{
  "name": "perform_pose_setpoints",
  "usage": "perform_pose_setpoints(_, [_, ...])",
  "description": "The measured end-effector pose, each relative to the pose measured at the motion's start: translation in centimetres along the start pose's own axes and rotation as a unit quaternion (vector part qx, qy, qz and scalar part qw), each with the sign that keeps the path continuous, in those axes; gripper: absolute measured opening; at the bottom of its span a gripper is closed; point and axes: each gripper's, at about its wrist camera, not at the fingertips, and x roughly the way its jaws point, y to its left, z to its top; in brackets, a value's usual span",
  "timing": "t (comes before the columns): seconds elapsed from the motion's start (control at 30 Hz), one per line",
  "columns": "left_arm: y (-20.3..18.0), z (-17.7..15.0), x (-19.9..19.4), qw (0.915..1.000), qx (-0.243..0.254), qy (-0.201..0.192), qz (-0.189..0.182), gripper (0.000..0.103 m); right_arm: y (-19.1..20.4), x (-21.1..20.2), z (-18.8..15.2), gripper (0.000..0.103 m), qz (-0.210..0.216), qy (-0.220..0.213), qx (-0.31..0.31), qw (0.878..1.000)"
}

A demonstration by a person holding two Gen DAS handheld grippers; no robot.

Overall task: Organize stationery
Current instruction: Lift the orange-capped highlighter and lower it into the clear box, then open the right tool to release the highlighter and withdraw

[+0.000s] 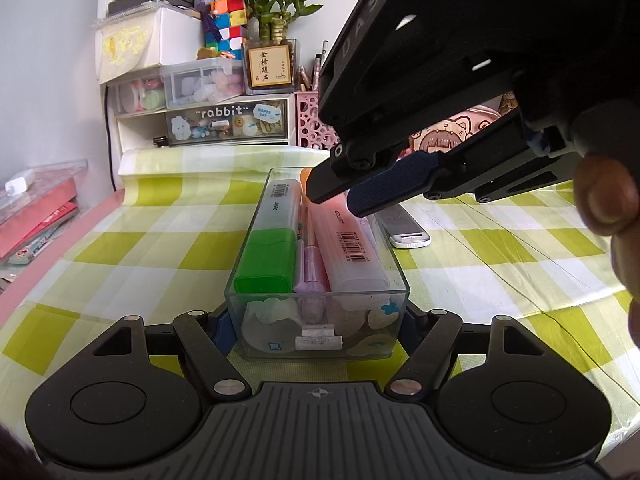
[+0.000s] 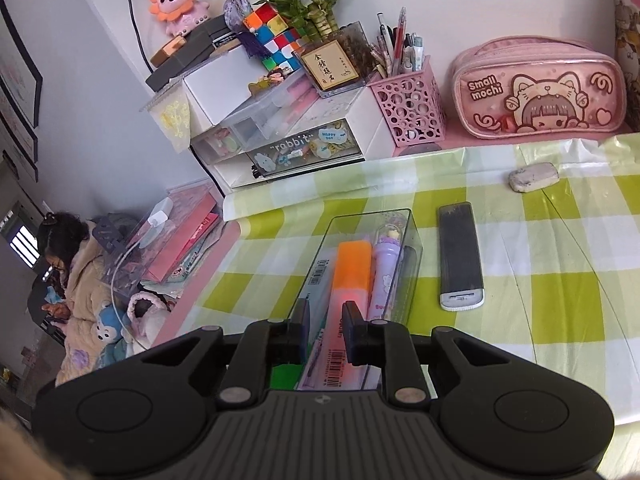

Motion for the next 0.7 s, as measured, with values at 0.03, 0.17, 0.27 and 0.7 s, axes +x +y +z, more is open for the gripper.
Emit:
perform_pose_setpoints(0.03, [0.0, 0.0, 0.0, 1.0, 0.0, 0.0, 0.0, 0.073, 0.1, 0.4, -0.1, 0.009, -0.008, 0.004, -0.011, 1.0])
perform_pose_setpoints(0.17, [-0.1, 0.0, 0.1, 1.0, 0.001, 0.0, 0.0, 0.073, 0.6, 0.7, -0.3, 0.009, -0.026, 0.007, -0.05, 0.998])
perform_pose_setpoints(0.27, [0.0, 0.0, 0.1, 1.0, 0.001, 0.0, 0.0, 0.073, 0.4, 0.7, -0.2, 0.008, -0.026, 0.01, -0.049, 0.998])
perform_pose_setpoints(0.7, [-0.1, 0.1, 0.1, 1.0, 0.0, 0.0, 0.0, 0.073, -0.7, -0.1, 0.1, 0.009, -0.047, -0.003, -0.032, 0.998])
